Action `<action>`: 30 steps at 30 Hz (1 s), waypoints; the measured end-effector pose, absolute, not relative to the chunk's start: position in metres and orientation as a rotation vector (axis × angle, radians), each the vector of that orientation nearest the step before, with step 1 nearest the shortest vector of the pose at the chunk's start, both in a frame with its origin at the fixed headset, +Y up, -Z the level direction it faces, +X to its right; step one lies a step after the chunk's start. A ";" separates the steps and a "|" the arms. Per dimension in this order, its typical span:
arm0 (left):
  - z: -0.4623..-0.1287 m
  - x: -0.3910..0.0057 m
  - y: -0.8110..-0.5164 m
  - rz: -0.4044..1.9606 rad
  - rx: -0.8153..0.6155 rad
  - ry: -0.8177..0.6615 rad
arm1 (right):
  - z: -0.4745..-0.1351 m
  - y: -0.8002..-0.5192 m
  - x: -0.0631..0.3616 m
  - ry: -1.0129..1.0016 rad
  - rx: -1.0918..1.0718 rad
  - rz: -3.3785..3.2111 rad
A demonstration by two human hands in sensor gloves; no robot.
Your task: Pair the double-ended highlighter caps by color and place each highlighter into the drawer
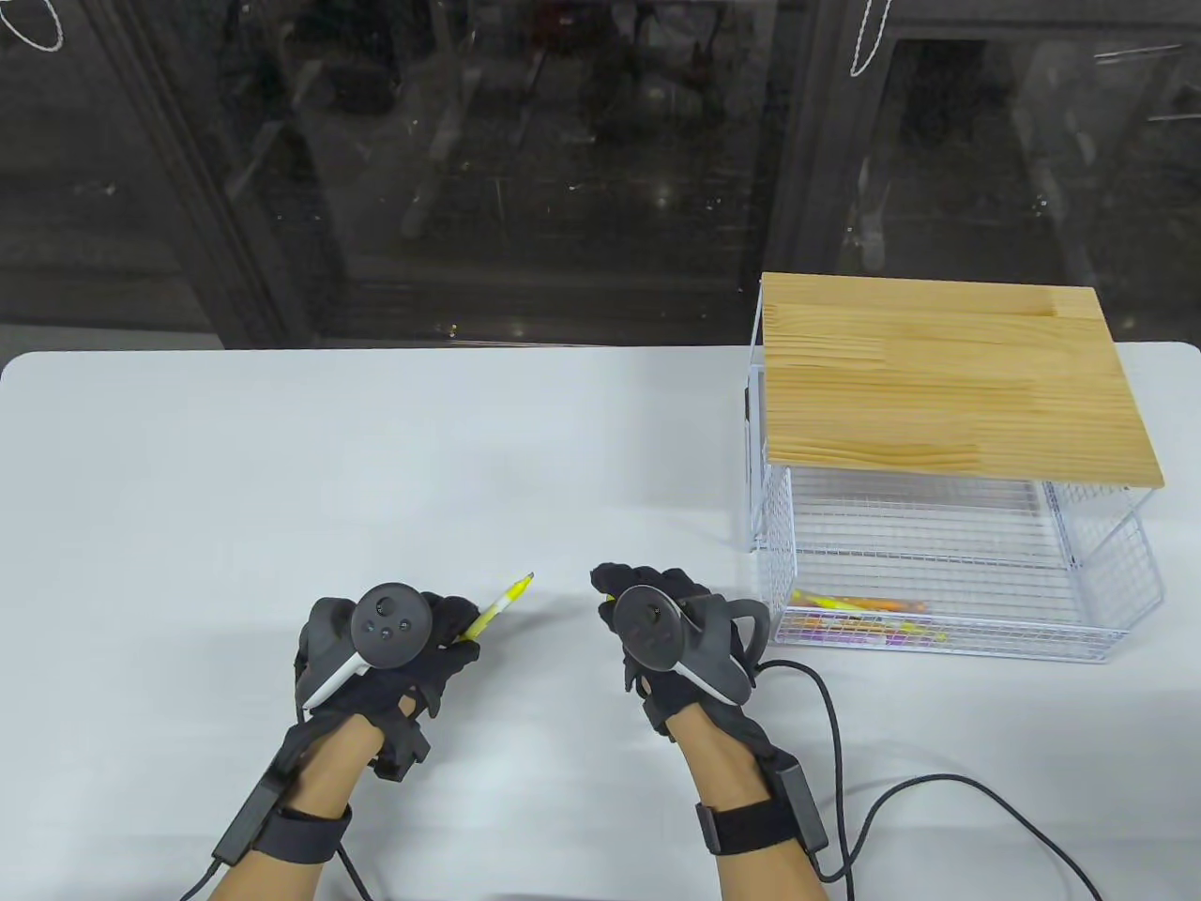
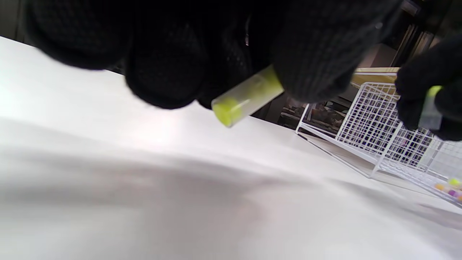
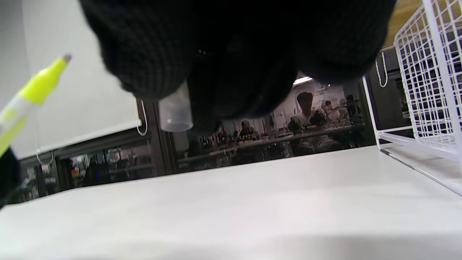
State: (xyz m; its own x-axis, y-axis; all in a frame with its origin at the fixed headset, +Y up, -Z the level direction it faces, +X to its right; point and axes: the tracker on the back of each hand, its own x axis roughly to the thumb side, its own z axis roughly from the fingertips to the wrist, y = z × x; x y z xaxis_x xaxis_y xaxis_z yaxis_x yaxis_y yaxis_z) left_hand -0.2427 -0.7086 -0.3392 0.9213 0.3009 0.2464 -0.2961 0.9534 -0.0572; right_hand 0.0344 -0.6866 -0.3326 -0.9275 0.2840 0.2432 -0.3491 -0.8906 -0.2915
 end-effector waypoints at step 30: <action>-0.332 -0.223 -0.712 0.189 -0.035 -0.338 | -0.329 -0.685 0.033 -0.443 0.356 2.467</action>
